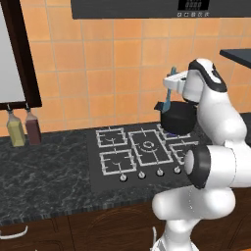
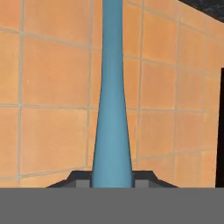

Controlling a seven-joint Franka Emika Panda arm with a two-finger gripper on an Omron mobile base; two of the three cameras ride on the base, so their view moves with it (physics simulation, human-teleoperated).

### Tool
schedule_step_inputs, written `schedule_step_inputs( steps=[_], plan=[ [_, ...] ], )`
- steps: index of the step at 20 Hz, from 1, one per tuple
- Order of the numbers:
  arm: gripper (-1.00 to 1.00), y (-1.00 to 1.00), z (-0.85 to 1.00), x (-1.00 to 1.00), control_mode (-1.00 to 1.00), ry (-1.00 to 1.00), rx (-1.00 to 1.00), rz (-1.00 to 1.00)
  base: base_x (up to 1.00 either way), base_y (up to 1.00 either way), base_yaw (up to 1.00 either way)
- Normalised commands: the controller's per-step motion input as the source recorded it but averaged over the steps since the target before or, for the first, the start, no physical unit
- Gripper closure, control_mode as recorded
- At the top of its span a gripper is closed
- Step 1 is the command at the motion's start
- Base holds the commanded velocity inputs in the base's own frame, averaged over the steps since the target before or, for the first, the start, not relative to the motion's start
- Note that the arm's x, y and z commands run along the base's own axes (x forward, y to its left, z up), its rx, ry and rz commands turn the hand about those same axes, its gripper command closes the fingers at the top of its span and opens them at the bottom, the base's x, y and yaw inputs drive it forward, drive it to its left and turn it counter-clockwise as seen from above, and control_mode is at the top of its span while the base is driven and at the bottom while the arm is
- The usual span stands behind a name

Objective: Put the bell pepper and bell pepper in the pot. Retrieve the spatula and lightly stir the vegetables in the pot.

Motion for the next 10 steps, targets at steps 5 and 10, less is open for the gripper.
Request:
schedule_step_inputs(
  steps=[5,10],
  plan=[
    [1.0,-0.66,0.0,0.3,-1.0,0.1,0.05,-0.01,0.0,0.0,0.0],
    [1.0,-0.61,-0.01,0.28,-1.0,0.08,0.01,-0.01,0.0,0.0,0.0]
  ],
)
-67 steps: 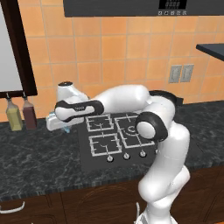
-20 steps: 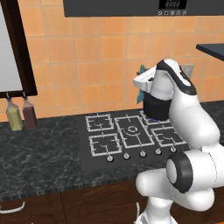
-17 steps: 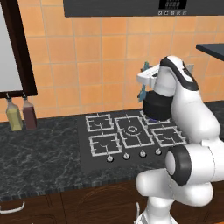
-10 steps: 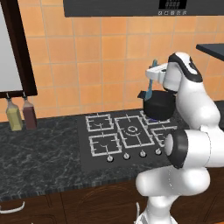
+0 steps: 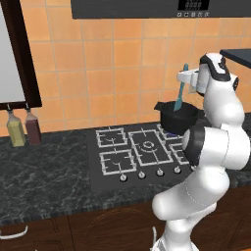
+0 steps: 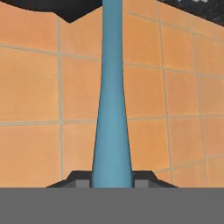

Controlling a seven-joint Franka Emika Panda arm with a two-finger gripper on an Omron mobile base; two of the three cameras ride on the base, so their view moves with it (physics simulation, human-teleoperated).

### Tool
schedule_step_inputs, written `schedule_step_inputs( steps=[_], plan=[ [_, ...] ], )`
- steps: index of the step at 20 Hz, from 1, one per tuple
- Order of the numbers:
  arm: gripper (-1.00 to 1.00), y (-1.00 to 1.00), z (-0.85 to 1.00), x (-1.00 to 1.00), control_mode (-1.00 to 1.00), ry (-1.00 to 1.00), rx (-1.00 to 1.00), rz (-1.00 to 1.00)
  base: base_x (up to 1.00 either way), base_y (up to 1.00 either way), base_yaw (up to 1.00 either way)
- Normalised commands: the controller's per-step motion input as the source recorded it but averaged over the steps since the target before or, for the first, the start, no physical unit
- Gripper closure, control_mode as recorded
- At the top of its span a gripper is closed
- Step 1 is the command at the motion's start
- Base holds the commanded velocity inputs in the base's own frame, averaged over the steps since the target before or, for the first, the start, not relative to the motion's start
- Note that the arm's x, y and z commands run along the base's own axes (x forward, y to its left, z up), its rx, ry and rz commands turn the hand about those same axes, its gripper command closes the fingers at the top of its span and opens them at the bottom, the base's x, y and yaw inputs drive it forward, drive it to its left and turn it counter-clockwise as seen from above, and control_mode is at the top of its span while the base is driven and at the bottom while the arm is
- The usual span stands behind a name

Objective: Put the bell pepper and bell pepper in the pot. Retrieve the spatula and lightly stir the vegetables in the pot.

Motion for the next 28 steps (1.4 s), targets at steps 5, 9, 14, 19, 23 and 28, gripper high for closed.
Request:
schedule_step_inputs(
  steps=[5,9,14,19,23,28],
  plan=[
    [1.0,-0.45,-0.18,0.3,-1.0,0.06,0.0,-0.01,0.0,0.0,0.0],
    [1.0,-0.07,-0.39,0.28,-1.0,0.01,0.0,-0.02,0.0,0.0,0.0],
    [1.0,0.0,-0.48,0.27,-1.0,0.0,0.0,-0.03,0.0,0.0,0.0],
    [1.0,-0.03,-0.41,0.38,-1.0,0.0,0.0,-0.04,0.0,0.0,0.0],
    [1.0,-0.1,-0.39,0.4,-1.0,0.0,0.0,-0.04,0.0,0.0,0.0],
    [1.0,-0.17,-0.4,0.38,-1.0,0.0,0.0,-0.05,0.0,0.0,0.0]
  ],
)
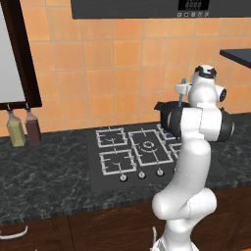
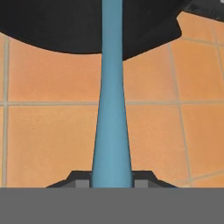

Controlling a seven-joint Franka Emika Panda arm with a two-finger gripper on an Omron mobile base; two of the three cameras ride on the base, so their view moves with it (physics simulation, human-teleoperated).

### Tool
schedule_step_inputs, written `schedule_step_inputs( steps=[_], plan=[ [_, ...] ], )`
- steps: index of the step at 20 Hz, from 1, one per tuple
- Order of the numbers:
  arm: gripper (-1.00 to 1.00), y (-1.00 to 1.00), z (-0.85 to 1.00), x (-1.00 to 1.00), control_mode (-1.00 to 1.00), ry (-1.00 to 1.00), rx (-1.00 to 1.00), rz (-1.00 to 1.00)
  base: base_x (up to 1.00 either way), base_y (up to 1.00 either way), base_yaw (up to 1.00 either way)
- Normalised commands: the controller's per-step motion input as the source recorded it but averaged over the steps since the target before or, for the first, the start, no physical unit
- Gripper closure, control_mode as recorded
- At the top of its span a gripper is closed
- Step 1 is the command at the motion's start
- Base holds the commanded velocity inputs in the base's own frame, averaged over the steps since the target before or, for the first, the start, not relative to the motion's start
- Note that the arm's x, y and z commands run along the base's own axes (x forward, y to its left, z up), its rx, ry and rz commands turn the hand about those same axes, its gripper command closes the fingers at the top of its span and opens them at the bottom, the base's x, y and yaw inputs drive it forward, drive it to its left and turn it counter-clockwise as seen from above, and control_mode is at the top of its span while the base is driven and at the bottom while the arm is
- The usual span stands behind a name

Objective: Put the bell pepper and bell pepper in the pot. Retrieve the spatula and lightly stir the vegetables in the pot.

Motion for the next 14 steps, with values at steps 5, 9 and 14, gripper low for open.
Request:
schedule_step_inputs(
  steps=[5,9,14],
  plan=[
    [1.0,-0.1,-0.43,0.31,-1.0,0.0,0.0,-0.04,0.0,0.0,0.0],
    [1.0,-0.06,-0.46,0.26,-1.0,0.0,0.0,-0.03,0.0,0.0,0.0],
    [1.0,-0.13,-0.2,0.05,-1.0,0.01,-0.04,0.0,0.0,0.0,0.0]
  ],
)
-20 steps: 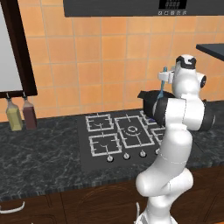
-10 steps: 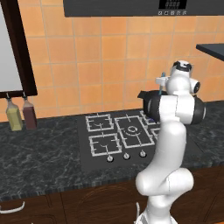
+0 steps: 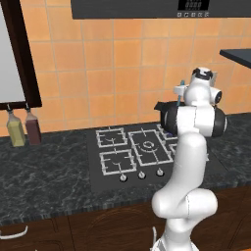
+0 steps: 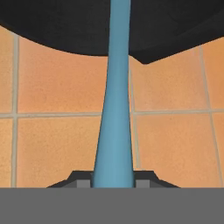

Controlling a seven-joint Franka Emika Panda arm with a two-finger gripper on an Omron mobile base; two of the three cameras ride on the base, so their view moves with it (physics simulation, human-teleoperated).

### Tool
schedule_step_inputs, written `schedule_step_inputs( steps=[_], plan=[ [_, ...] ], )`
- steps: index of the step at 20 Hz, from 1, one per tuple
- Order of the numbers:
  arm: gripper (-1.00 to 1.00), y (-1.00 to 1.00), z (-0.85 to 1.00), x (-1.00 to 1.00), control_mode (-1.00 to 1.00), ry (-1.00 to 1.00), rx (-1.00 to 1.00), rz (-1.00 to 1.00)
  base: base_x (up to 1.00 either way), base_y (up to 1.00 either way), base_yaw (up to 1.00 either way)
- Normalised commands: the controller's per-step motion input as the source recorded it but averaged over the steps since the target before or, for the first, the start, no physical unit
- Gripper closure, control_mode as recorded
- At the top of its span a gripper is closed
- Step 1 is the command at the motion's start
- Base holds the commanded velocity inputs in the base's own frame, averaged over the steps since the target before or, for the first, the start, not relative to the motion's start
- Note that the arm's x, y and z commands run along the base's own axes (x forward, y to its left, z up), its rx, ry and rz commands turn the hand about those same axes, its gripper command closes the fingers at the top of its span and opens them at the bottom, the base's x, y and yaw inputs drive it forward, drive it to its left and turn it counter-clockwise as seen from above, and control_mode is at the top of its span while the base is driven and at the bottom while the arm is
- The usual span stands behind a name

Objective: Put the bell pepper and bell pepper in the pot. Retrieve the spatula and lightly stir the vegetables in the pot.

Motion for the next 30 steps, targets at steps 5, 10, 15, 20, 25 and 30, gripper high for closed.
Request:
schedule_step_inputs(
  steps=[5,10,15,20,25,30],
  plan=[
    [1.0,-0.19,-0.04,0.0,-1.0,0.0,-0.02,0.0,0.0,0.0,0.0],
    [1.0,-0.03,-0.14,0.06,-1.0,-0.02,-0.08,0.0,0.0,0.0,0.0],
    [1.0,-0.02,-0.22,0.14,-1.0,-0.04,-0.08,0.0,0.0,0.0,0.0],
    [1.0,-0.01,-0.4,0.12,-1.0,-0.02,-0.03,0.0,0.0,0.0,0.0],
    [1.0,-0.03,-0.17,-0.01,-1.0,0.04,0.0,-0.01,0.0,0.0,0.0],
    [1.0,-0.32,0.27,-0.16,-1.0,0.13,0.0,-0.11,0.0,0.0,0.0]
  ],
)
